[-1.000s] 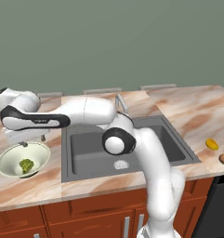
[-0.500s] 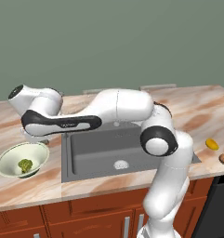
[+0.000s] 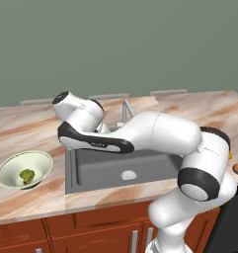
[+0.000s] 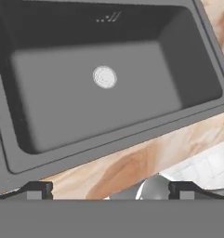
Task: There is a mixed pile of frozen fruits and vegetables on the counter. Locate all the frozen vegetables and place the items in a bowl on the counter. Take all the frozen fruits and defrost them in a running sink.
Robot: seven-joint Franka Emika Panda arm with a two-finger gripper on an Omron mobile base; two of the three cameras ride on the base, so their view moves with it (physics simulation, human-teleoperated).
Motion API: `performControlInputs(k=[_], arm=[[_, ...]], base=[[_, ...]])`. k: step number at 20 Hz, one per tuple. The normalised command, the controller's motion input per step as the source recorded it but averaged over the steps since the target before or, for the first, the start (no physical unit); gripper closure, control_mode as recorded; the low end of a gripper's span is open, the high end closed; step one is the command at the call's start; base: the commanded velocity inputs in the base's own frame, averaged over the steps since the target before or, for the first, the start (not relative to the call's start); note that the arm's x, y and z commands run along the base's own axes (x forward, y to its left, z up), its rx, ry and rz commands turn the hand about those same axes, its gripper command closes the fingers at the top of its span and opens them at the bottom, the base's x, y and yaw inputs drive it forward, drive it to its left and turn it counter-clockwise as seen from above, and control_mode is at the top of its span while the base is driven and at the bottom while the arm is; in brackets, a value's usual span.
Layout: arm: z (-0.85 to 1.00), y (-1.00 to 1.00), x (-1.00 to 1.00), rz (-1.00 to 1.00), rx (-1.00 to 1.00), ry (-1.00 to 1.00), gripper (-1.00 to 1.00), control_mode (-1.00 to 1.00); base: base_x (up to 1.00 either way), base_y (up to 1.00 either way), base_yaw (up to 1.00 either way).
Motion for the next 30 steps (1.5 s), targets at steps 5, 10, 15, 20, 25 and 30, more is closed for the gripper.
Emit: performControlInputs(k=[5, 10, 15, 20, 25, 30], arm=[[-0.22, -1.0, 0.5, -0.36, -0.06, 0.16, -1.0, -1.0], [-0.25, -0.93, 0.13, -0.25, -0.04, 0.09, -1.0, -1.0], [0.0, -0.85, 0.0, -0.01, 0.01, 0.09, -1.0, -1.0], [0.04, -0.94, -0.05, 0.0, 0.04, 0.03, -1.0, -1.0], [0.0, -0.89, 0.04, 0.13, 0.07, 0.0, -1.0, -1.0], [0.0, -0.97, 0.0, 0.51, 0.1, 0.0, -1.0, -1.0]], base=[[0.0, 0.0, 0.0], [0.0, 0.0, 0.0], [0.0, 0.0, 0.0], [0.0, 0.0, 0.0], [0.0, 0.0, 0.0], [0.0, 0.0, 0.0]])
